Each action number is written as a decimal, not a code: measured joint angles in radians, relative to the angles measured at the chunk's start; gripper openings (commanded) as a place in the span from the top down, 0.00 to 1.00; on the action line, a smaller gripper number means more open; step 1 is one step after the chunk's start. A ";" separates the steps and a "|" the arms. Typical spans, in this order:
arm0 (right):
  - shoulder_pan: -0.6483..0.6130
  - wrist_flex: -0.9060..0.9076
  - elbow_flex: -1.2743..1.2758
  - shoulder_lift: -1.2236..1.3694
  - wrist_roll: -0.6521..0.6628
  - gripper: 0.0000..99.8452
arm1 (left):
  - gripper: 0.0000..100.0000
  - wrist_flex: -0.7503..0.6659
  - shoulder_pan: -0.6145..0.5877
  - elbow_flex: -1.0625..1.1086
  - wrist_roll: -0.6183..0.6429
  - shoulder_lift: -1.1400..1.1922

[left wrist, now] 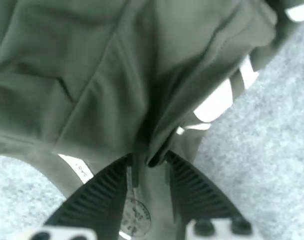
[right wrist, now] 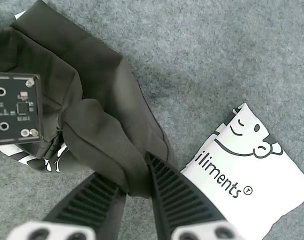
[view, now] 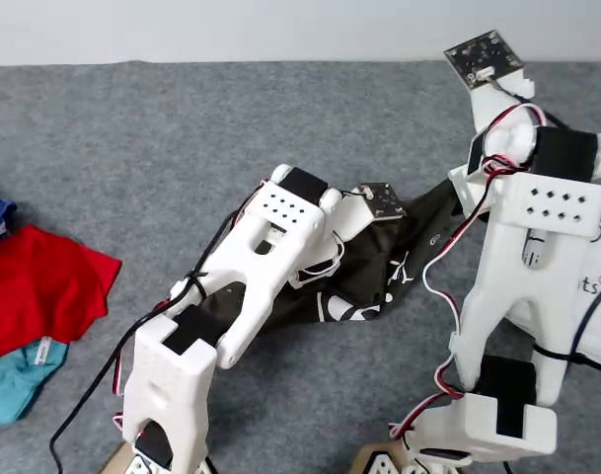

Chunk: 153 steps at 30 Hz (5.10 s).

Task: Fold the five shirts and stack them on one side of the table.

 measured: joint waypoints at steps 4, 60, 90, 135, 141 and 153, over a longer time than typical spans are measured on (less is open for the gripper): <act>0.000 0.000 0.000 0.000 0.000 0.99 | 0.90 -0.015 -0.002 -0.003 0.000 0.049; 0.000 0.000 0.000 -0.035 0.008 0.99 | 0.99 0.020 -0.080 -0.127 0.198 -0.203; -0.002 -0.517 -0.003 -0.591 0.180 0.99 | 1.00 -0.061 -0.649 -1.030 -0.026 -0.793; 0.094 -0.110 0.163 -0.870 0.485 0.99 | 1.00 -0.035 -0.838 -0.623 -0.308 -1.125; -0.012 -0.239 0.463 -0.756 0.485 0.99 | 1.00 -0.095 -0.807 -0.180 -0.308 -1.117; -0.032 -0.965 0.913 -0.500 0.483 0.99 | 1.00 -0.967 -0.680 0.666 -0.308 -1.053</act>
